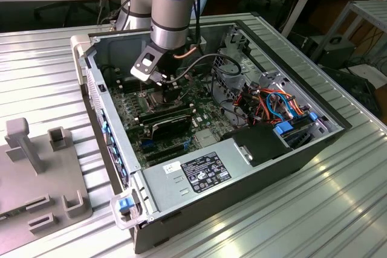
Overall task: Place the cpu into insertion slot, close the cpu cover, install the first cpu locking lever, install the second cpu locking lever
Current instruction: 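Place the cpu into insertion slot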
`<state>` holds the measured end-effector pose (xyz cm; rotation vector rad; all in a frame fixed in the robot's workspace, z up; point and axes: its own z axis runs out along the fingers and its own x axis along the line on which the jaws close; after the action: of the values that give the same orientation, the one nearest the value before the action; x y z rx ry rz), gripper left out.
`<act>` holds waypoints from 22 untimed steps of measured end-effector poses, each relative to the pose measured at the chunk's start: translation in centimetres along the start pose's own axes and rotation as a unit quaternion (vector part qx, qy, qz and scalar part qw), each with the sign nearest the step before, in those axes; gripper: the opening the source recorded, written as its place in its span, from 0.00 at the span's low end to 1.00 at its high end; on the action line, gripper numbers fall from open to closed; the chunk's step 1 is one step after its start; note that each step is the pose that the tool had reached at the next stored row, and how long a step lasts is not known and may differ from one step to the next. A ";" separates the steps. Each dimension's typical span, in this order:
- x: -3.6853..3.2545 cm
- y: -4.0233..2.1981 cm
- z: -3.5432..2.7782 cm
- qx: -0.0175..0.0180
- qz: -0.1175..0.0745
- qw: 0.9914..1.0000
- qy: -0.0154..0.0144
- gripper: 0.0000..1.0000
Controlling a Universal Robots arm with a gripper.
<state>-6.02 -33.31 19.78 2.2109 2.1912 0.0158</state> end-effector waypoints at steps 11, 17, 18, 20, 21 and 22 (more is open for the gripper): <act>0.00 0.00 -0.04 0.000 0.000 1.000 0.000 0.68; -0.02 0.04 -1.56 0.000 0.000 1.000 0.000 0.68; -0.02 0.04 -1.70 0.000 0.000 1.000 0.000 0.68; -0.02 0.05 -1.94 0.000 0.000 1.000 0.000 0.68; -0.03 0.06 -2.06 0.000 0.000 1.000 0.000 0.68; -0.03 0.06 -2.13 0.000 0.000 1.000 0.000 0.66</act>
<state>-6.02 -33.31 21.91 2.2112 2.1914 0.0155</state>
